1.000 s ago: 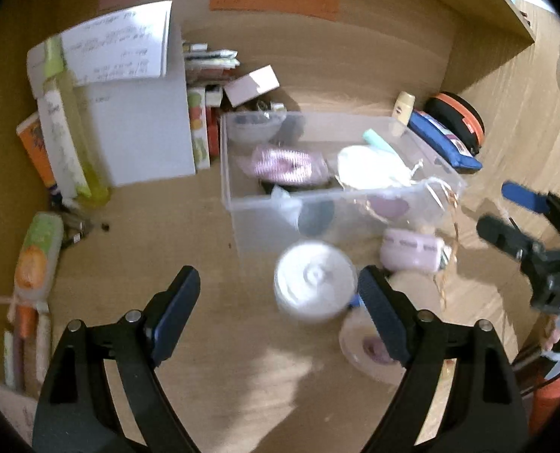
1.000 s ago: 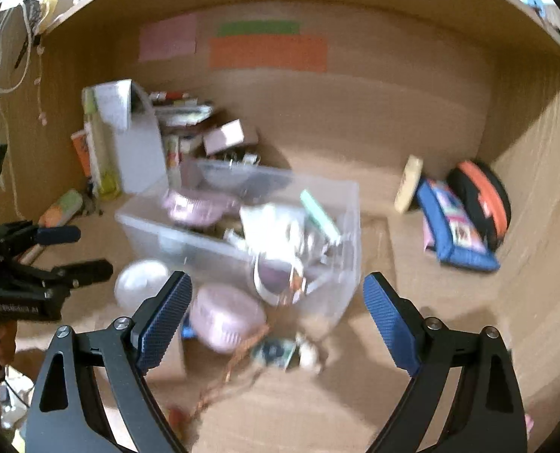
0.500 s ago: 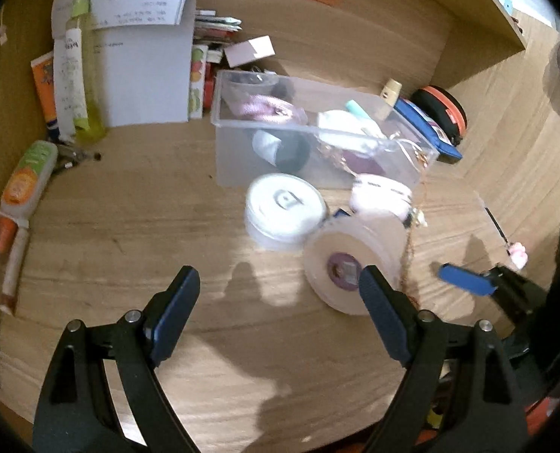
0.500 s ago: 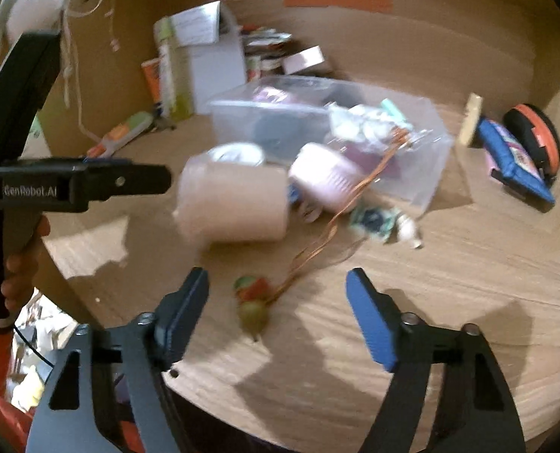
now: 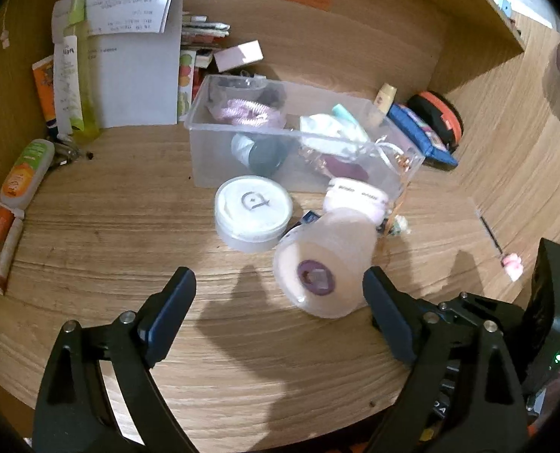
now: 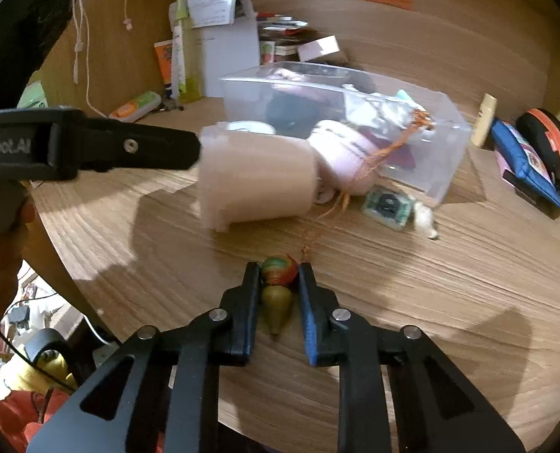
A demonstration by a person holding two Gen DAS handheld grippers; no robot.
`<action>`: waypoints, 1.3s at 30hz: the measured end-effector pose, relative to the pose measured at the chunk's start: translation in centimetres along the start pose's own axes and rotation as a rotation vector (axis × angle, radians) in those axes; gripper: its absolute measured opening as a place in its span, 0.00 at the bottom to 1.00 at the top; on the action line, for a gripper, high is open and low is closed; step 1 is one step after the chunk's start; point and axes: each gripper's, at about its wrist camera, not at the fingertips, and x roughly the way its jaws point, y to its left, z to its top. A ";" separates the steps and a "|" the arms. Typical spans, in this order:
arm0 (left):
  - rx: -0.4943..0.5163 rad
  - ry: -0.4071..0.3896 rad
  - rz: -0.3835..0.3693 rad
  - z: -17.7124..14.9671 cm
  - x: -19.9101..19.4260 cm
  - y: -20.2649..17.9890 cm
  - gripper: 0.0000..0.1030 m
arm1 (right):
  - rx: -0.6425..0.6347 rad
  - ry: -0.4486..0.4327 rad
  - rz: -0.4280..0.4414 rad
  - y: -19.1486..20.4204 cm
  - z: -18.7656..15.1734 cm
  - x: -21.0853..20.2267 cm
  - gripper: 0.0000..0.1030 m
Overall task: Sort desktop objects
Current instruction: 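Grasp the white tape roll with the left tool while the right tool grasps the small bead ornament, then carry the tape roll and bead ornament over the clear bin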
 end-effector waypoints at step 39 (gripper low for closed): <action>-0.131 0.038 0.167 -0.6 6.5 -3.5 0.85 | 0.142 -0.147 -0.023 -9.1 2.7 -3.7 0.17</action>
